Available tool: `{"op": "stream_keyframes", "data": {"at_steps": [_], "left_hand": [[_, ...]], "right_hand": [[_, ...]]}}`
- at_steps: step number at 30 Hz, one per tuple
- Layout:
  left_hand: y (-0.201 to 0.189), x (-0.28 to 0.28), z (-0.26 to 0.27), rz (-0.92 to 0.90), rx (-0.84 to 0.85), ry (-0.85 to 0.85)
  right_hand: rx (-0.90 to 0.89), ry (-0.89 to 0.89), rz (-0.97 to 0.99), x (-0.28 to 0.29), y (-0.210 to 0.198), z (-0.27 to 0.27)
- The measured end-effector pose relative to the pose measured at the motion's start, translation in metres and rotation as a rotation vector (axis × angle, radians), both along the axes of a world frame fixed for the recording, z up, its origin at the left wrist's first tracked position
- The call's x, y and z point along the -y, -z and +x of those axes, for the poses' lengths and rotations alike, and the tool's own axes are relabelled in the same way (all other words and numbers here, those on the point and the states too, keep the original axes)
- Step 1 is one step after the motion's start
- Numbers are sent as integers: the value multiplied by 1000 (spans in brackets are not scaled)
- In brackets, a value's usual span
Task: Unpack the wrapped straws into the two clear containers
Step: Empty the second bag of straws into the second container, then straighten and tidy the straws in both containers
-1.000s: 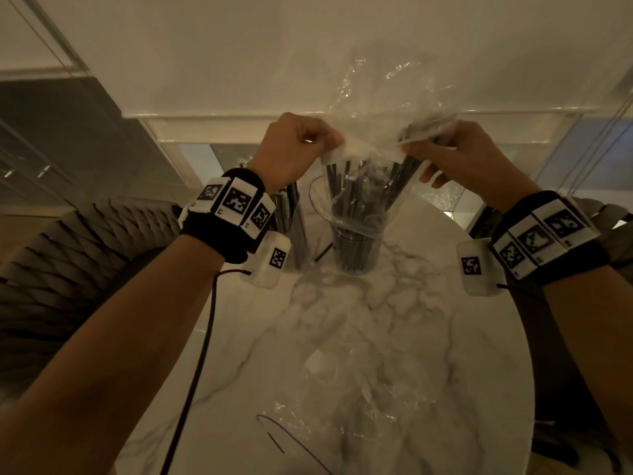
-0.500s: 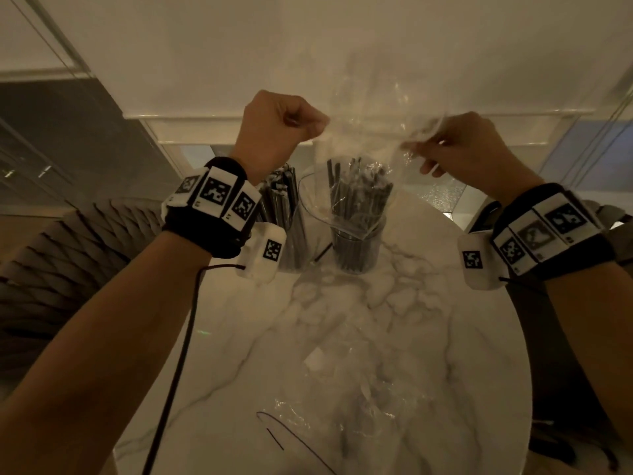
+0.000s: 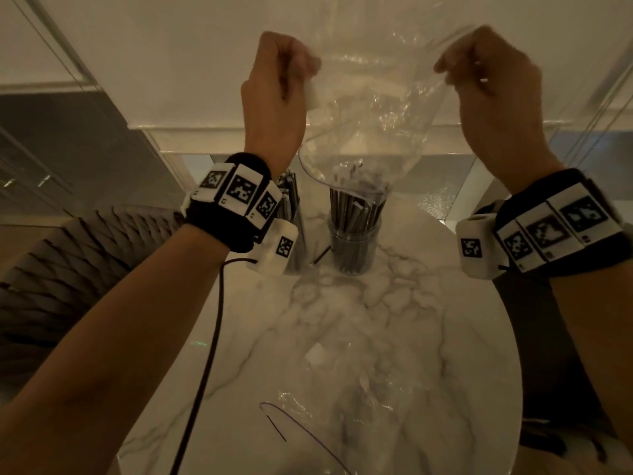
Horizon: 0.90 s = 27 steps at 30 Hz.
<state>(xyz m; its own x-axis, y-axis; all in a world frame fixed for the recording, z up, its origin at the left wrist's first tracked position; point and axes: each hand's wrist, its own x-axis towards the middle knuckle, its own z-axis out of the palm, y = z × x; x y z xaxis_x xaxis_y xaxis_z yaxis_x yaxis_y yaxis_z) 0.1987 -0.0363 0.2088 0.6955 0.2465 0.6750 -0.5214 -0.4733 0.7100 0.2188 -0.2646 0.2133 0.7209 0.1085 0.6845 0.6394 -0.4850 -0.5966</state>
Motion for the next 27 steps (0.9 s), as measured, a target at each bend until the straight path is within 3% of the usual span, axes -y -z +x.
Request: {"op": "stream_keyframes", "data": {"at_steps": [3,7,10,14,18,21,24,27], "left_hand": [[-16,9,-20,-69,149,16],[-17,-1,-59,-3,172,-36],[27,-30,-96,38,-144,-48],[105,-75,-142,224,-542,-107],[174,-105,-169,167,-974,-177],[211,-115,-177,158,-1162,-138],[226,-133,-183,192,-1266,21],[222,-153,-189,-28,-1296,85]], "right_hand": [[74,-112,156,-9,-16,-27],[-52,-211,297,-28,-9,-73],[-317,-180,227,-40,41,-99],[-818,-189,85,-69,125,-135],[-1235,-231,47,-104,175,-163],[-1319,-179,-142,-120,193,-170],[-1322,-135,-313,-130,198,-168],[-1324,-139,-438,-130,193,-162]]}}
